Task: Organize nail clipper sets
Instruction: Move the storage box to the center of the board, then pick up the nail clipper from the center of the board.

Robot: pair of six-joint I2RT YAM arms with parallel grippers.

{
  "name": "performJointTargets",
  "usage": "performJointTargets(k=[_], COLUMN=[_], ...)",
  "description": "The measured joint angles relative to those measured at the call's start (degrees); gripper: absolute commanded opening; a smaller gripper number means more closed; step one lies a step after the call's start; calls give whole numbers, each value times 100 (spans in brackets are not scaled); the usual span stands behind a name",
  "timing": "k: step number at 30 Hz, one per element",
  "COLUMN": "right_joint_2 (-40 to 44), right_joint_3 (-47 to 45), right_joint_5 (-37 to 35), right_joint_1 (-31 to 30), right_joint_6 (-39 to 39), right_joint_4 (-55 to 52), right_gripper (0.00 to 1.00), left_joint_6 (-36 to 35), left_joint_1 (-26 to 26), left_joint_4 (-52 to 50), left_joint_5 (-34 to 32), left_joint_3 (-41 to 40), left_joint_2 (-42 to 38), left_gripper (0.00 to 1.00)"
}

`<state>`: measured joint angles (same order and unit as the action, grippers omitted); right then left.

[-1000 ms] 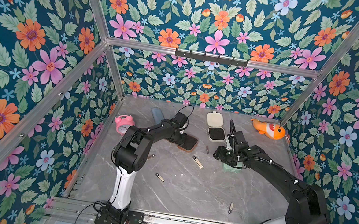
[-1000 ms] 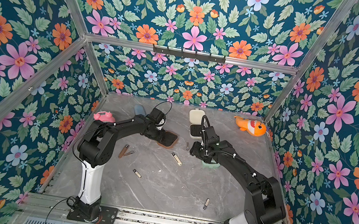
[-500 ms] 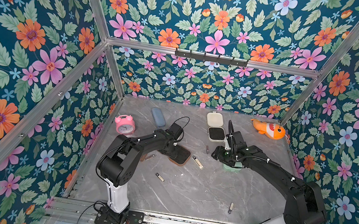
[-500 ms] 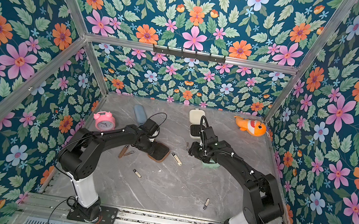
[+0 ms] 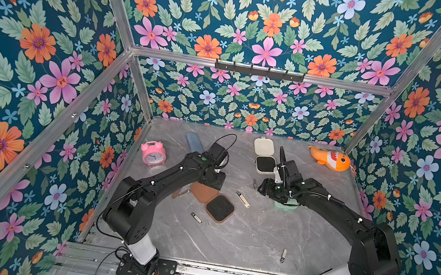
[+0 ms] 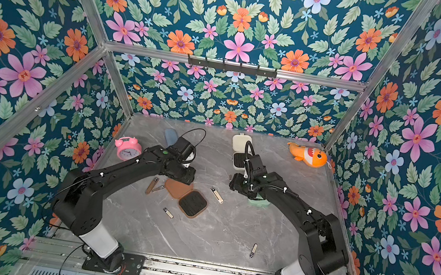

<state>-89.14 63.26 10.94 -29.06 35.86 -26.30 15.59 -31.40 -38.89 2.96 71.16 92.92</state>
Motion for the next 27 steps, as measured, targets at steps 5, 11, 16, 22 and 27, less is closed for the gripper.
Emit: performJointTargets(k=[5, 11, 16, 22, 27], right_joint_2=[35, -17, -59, 4, 4], right_joint_3=[-17, -17, -52, -160, -144], right_joint_5=[166, 350, 428, 444, 452], right_joint_1=[-203, -568, -614, -625, -625], right_joint_6=[-7, -20, -17, -17, -17], right_joint_4=[125, 258, 358, 420, 472], right_gripper=[64, 64, 64, 64, 64], left_joint_6=[260, 448, 330, -7, -140], left_joint_1=[872, 1895, 2057, 2140, 2166], left_joint_4=[284, 723, 837, 470, 223], left_joint_5=[-146, -295, -186, -151, -164], left_joint_3=[-507, -704, -332, -136, -326], left_joint_2=[-114, 127, 774, 1102, 920], left_gripper=[57, 58, 62, 62, 61])
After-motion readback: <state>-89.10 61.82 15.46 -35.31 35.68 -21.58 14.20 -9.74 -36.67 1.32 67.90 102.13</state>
